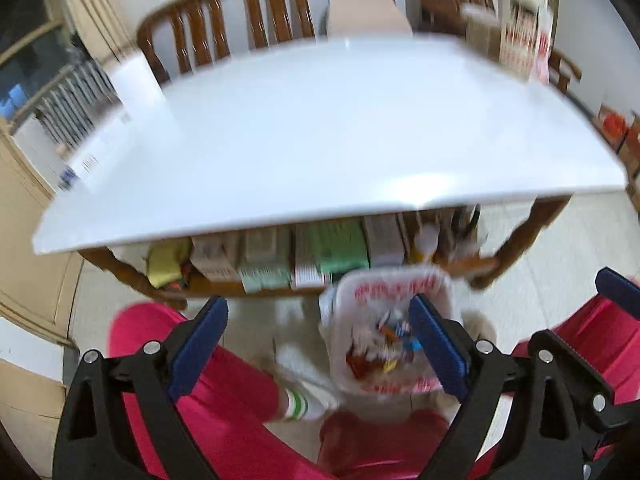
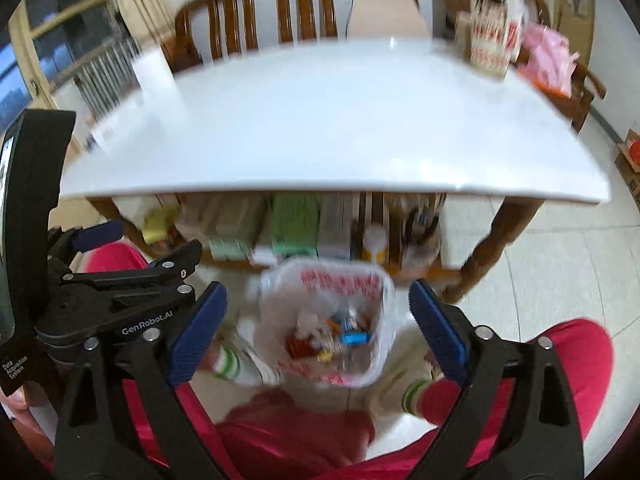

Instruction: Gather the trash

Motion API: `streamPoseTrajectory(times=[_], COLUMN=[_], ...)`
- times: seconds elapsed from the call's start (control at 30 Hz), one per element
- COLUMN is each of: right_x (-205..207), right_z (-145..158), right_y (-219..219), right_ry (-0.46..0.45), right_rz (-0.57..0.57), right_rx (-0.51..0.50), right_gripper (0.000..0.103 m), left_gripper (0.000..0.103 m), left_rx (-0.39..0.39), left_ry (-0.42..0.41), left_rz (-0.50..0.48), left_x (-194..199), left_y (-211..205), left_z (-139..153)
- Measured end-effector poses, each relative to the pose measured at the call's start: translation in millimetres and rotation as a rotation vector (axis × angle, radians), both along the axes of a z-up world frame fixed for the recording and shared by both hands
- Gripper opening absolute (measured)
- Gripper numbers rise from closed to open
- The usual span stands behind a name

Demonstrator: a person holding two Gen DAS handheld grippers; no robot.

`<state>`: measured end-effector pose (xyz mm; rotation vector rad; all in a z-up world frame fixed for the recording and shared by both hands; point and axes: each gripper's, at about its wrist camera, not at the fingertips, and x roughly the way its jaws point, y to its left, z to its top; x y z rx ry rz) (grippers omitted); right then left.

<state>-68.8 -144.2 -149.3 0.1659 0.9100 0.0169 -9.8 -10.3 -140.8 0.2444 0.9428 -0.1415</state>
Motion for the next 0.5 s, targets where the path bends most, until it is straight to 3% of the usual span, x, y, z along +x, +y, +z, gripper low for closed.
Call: streamPoseTrajectory(times=[0.2, 0.5], right_x=[-21.3, -46.7], right_z=[72.9, 151.9], right_y=[7.2, 23.1], right_ry=[-0.218, -0.465], right_rz=[-0.030, -0.144], right_rx=[-0.076, -0.302], right_gripper=[0.096, 0.096], left_gripper=[0.095, 0.095], left_rx=[-0.050, -0.133], left_ry=[-0.205, -0.390], left_rz=[0.019, 0.057], left_x=[-18.6, -36.9], left_y=[4.8, 12.5], left_z=[76.2, 153.1])
